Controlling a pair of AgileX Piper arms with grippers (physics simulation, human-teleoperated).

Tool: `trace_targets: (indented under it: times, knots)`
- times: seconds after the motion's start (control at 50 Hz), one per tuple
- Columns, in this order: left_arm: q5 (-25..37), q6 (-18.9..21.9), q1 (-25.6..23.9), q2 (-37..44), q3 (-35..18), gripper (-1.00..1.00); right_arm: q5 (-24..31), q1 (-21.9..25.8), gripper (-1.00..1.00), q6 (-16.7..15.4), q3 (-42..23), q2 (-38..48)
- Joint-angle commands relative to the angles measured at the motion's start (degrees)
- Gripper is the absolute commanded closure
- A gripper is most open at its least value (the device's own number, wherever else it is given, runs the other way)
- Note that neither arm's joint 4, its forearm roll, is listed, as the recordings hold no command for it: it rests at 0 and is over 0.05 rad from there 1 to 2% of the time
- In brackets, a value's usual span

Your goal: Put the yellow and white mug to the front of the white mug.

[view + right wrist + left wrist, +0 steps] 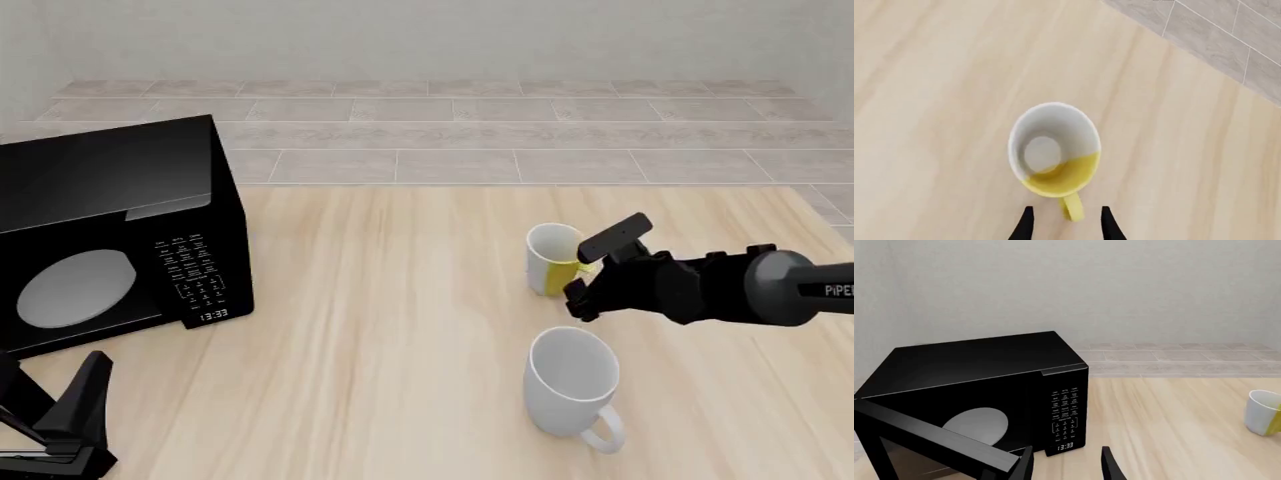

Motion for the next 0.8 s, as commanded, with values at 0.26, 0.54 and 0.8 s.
trace_targets:
  times: [0.26,0.54,0.8]
  knots:
    - [0.00,0.00,0.00,0.00,0.00,-1.00,3.59,-0.34,-1.00,-0.53,-0.44,-6.29]
    - [0.00,0.00,0.00,0.00,0.00,-1.00,6.10,-0.57,-1.00,-1.52,1.04,-13.47]
    - [0.00,0.00,0.00,0.00,0.00,-1.00,8.67,1.28,-1.00,-0.56,5.32,-26.59]
